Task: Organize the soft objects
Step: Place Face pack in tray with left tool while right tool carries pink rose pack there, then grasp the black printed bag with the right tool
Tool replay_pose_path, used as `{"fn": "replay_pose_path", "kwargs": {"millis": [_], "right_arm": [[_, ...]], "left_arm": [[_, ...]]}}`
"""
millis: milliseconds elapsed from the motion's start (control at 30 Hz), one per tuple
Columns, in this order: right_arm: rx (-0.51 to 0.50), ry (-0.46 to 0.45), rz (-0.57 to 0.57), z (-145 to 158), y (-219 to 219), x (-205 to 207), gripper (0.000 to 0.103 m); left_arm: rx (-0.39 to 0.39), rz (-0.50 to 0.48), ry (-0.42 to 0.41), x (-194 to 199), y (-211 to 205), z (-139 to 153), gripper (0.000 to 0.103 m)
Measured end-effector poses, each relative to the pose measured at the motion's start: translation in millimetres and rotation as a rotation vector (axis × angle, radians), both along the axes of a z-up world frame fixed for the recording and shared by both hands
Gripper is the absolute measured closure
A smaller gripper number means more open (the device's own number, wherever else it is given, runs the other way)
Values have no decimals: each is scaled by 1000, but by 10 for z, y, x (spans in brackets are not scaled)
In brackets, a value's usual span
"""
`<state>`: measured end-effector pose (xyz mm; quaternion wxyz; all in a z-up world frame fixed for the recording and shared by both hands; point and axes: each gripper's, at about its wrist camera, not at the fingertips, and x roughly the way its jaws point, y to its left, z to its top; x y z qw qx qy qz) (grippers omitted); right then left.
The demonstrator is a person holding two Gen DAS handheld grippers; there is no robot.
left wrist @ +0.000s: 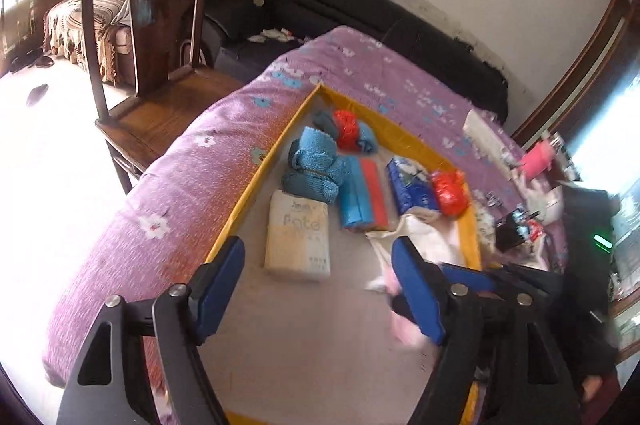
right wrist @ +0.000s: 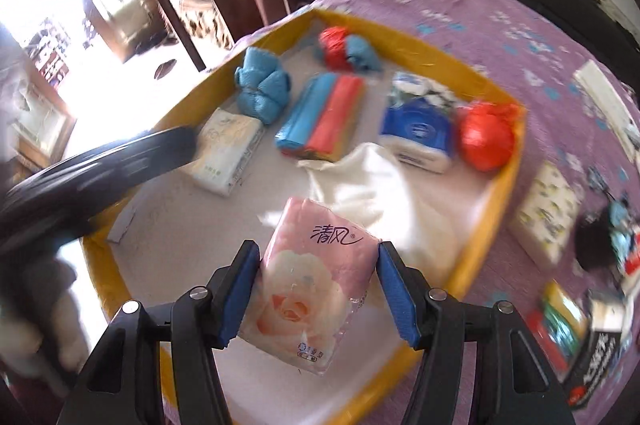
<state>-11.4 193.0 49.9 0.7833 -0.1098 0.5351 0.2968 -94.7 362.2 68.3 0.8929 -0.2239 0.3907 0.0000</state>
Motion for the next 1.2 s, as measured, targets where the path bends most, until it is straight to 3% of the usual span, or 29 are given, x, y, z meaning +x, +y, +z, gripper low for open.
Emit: {"fn": "replay_pose_path", "kwargs": {"millis": [200, 333, 500, 700, 833, 1033, 1200], "right_arm": [[-4, 22, -38, -36, 225, 275, 34], [84, 55, -65, 29, 104, 296, 33], [117, -28, -100, 305, -209, 185, 31], [165, -129, -202, 602, -1117, -34, 29], [167, -204, -381, 666, -2083, -271, 25], [74, -192, -655, 402, -3357, -464, 24], [87, -161, -746, 192, -3771, -606, 24]], "left_arm": [[-61, 36, -35, -370, 194, 79, 22], [-74, 78, -24, -520, 292, 46, 21], [-92, 98, -22, -599, 288, 19, 21], [-57, 42, -24, -623, -23, 57, 21], [-43, -28, -35, -614, -312, 100, 21], [7, -199, -35, -552, -999, 119, 21], [67, -328, -33, -598, -1539, 104, 21]]}}
